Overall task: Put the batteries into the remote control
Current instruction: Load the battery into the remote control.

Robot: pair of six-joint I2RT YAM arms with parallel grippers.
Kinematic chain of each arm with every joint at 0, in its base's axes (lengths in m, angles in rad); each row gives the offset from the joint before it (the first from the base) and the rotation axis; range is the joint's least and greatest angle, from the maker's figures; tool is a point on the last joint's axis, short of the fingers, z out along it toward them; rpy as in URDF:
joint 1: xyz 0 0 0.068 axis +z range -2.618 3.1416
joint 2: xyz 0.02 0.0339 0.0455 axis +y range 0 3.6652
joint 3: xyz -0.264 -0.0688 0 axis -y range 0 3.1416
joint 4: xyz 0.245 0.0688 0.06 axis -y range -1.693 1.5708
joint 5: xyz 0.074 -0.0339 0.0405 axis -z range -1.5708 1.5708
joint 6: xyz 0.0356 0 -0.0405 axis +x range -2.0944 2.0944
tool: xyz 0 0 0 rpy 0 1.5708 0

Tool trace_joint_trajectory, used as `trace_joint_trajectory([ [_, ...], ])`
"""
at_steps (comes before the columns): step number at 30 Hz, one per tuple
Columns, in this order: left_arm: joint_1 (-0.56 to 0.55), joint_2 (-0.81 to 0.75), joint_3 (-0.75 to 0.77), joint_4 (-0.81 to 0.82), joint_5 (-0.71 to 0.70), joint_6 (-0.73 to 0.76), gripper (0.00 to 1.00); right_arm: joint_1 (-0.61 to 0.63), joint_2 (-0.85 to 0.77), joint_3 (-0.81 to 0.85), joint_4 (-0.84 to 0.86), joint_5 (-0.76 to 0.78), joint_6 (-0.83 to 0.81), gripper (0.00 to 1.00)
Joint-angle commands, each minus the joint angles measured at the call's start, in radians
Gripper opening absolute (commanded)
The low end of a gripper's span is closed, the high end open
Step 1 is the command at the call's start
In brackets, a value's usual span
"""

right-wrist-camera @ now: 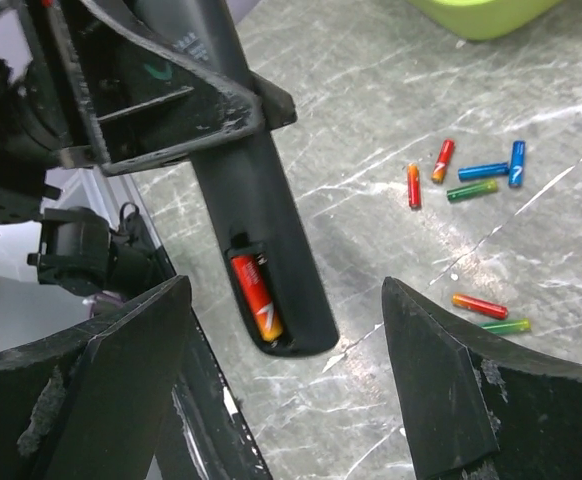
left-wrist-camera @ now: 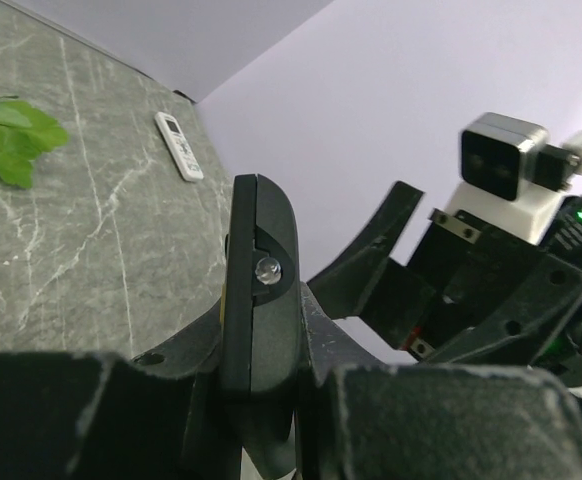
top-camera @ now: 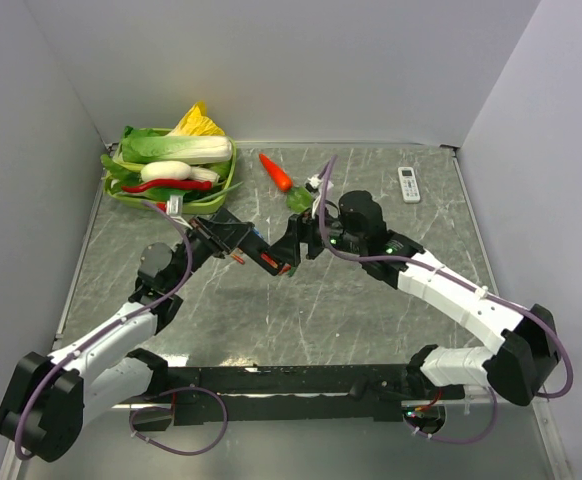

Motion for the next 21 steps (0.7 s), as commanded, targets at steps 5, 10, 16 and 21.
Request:
trace_joint_trajectory([
  [5,0.003,0.010,0.029,0.140,0.087,-0.001,0.02,-0.004,0.052,0.042,0.038,-0.075,-0.015,0.82],
  [10,0.003,0.012,0.037,0.163,0.097,-0.012,0.02,-0.006,0.048,0.008,0.055,-0.101,0.005,0.78],
  [16,0.003,0.016,0.051,0.175,0.108,-0.021,0.02,-0.004,0.050,-0.030,0.095,-0.112,0.014,0.72],
  [21,0.003,0.018,0.060,0.192,0.120,-0.033,0.02,-0.004,0.062,-0.044,0.106,-0.112,0.005,0.63],
])
